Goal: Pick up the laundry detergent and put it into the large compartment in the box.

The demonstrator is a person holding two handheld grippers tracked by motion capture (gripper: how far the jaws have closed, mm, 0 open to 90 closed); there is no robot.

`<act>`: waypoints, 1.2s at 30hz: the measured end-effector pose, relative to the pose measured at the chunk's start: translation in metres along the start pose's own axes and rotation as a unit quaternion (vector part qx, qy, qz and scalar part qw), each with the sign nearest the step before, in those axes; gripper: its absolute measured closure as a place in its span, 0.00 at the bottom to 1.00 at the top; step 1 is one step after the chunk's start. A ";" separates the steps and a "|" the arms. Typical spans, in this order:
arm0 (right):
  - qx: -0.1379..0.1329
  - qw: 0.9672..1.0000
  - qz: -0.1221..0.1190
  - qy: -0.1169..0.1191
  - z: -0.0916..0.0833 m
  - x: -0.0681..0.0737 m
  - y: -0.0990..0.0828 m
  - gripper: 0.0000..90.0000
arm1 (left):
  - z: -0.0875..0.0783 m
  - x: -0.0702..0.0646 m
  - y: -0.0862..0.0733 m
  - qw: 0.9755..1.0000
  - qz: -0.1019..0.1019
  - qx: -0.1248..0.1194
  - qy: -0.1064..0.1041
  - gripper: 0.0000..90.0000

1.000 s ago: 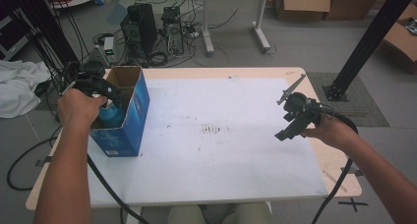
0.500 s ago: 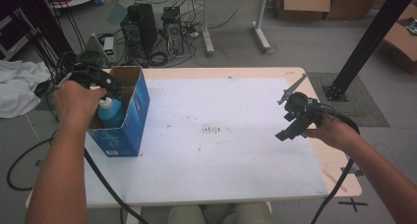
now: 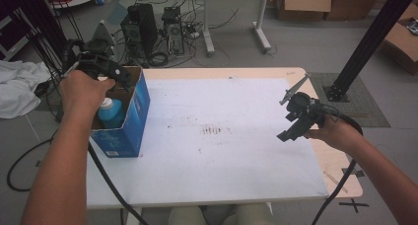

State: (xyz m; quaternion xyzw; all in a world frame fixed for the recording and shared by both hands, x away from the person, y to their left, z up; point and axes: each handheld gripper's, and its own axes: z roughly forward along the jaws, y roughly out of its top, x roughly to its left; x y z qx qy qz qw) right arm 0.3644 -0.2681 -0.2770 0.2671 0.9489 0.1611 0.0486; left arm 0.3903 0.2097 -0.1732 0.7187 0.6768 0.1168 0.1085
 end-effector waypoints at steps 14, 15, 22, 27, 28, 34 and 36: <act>0.000 1.000 -0.001 -0.002 -0.004 0.002 0.001 0.21 | -0.010 -0.043 0.014 0.999 0.052 -0.009 -0.013 0.22; 0.000 1.000 -0.001 -0.003 -0.004 0.002 0.001 0.22 | -0.011 -0.047 0.015 0.998 0.056 -0.010 -0.015 0.22; 0.001 1.000 -0.002 -0.002 -0.004 0.001 0.001 0.21 | -0.009 -0.076 0.026 0.996 0.083 -0.006 -0.024 0.23; 0.001 1.000 0.001 -0.001 -0.005 0.001 0.000 0.21 | -0.006 -0.093 0.032 0.996 0.087 -0.005 -0.032 0.23; 0.001 1.000 0.000 -0.002 -0.005 0.000 -0.001 0.21 | -0.005 -0.096 0.033 0.995 0.089 -0.004 -0.036 0.23; 0.002 1.000 0.002 -0.002 -0.006 -0.001 -0.001 0.21 | 0.004 -0.119 0.040 0.994 0.096 -0.002 -0.048 0.23; 0.002 1.000 0.001 -0.002 -0.006 -0.001 -0.001 0.21 | 0.007 -0.126 0.041 0.994 0.097 -0.002 -0.051 0.23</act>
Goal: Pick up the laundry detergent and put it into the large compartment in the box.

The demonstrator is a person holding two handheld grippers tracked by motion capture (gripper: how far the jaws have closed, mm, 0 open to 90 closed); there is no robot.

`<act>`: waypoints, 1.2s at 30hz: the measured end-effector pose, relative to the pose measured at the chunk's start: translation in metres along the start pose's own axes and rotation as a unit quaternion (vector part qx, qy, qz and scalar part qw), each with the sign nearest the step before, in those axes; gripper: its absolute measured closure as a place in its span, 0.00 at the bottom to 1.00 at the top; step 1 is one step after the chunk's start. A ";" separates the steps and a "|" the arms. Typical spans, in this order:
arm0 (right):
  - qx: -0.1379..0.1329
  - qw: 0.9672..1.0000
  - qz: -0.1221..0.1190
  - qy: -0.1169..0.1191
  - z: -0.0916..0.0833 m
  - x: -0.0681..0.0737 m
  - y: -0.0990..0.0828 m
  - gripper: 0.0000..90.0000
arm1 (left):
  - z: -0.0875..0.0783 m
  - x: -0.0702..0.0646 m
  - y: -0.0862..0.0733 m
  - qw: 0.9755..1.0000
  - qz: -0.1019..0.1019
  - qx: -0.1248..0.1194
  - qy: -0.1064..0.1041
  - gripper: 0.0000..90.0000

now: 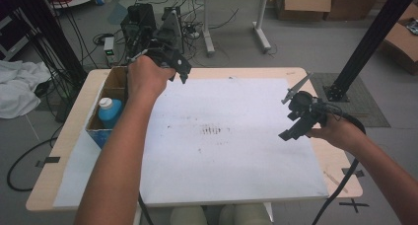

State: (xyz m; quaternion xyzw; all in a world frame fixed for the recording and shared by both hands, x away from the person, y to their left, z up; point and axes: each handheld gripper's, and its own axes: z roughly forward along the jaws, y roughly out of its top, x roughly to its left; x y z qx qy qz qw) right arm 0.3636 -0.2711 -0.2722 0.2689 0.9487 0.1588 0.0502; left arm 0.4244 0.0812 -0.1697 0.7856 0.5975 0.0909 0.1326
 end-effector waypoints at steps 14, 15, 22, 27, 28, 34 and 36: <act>-0.001 1.000 -0.002 -0.001 0.001 0.001 0.001 0.21 | 0.026 -0.019 0.005 1.000 -0.002 0.009 -0.016 0.24; -0.001 1.000 -0.002 -0.001 0.000 0.001 0.002 0.21 | 0.027 -0.020 0.005 1.000 -0.002 0.010 -0.018 0.24; -0.002 1.000 -0.004 0.000 0.001 0.002 0.003 0.21 | 0.034 -0.022 0.005 1.000 0.000 0.014 -0.019 0.24; -0.002 1.000 -0.002 0.001 0.002 0.001 0.002 0.21 | 0.037 -0.022 0.006 1.000 -0.002 0.012 -0.020 0.24; -0.001 1.000 -0.003 0.001 0.002 0.001 0.002 0.21 | 0.038 -0.022 0.006 1.000 -0.004 0.013 -0.021 0.24; -0.001 1.000 -0.003 0.001 0.003 -0.001 0.001 0.21 | 0.043 -0.023 0.005 1.000 -0.006 0.012 -0.026 0.25; 0.000 1.000 -0.001 0.001 0.003 -0.001 0.001 0.21 | 0.044 -0.023 0.005 1.000 -0.001 0.015 -0.025 0.25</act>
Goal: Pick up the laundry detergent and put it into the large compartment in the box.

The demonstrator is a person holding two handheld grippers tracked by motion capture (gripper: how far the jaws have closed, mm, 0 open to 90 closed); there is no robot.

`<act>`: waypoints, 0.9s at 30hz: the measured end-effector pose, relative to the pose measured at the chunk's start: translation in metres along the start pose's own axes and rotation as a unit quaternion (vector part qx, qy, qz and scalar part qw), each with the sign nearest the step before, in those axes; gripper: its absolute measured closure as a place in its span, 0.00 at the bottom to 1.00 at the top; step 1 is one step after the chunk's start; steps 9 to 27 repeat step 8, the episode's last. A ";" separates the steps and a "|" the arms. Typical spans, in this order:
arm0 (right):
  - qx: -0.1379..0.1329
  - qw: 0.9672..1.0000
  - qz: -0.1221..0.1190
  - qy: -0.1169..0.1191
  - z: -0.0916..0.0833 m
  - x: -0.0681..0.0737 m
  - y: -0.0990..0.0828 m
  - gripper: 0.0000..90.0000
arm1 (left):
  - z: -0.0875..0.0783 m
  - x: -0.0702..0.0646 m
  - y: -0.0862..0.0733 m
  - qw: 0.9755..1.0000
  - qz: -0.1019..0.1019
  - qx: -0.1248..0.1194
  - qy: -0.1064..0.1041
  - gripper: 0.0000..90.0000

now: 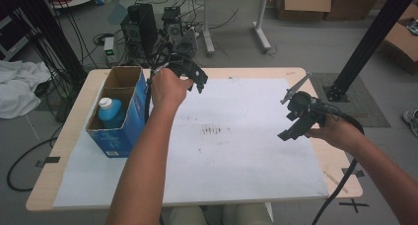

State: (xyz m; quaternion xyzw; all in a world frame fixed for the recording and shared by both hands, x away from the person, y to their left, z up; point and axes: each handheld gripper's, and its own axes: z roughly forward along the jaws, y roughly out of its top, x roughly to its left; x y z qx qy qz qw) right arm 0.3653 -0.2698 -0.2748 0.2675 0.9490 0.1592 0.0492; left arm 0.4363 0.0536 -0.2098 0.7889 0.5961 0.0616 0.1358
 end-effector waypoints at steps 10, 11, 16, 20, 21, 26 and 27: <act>-0.001 1.000 0.000 0.000 0.001 0.000 -0.002 0.21 | 0.001 0.000 0.000 1.000 -0.005 -0.005 -0.002 0.25; -0.001 1.000 0.000 0.000 0.001 0.000 -0.002 0.21 | 0.001 0.000 0.000 1.000 -0.005 -0.005 -0.002 0.25; -0.001 1.000 0.000 0.000 0.001 0.000 -0.002 0.21 | 0.001 0.000 0.000 1.000 -0.005 -0.005 -0.002 0.25; -0.001 1.000 0.000 0.000 0.001 0.000 -0.002 0.21 | 0.001 0.000 0.000 1.000 -0.005 -0.005 -0.002 0.25; -0.001 1.000 0.000 0.000 0.001 0.000 -0.002 0.21 | 0.001 0.000 0.000 1.000 -0.005 -0.005 -0.002 0.25; -0.001 1.000 0.000 0.000 0.001 0.000 -0.002 0.21 | 0.001 0.000 0.000 1.000 -0.005 -0.005 -0.002 0.25; -0.001 1.000 0.000 0.000 0.001 0.000 -0.002 0.21 | 0.001 0.000 0.000 1.000 -0.005 -0.005 -0.002 0.25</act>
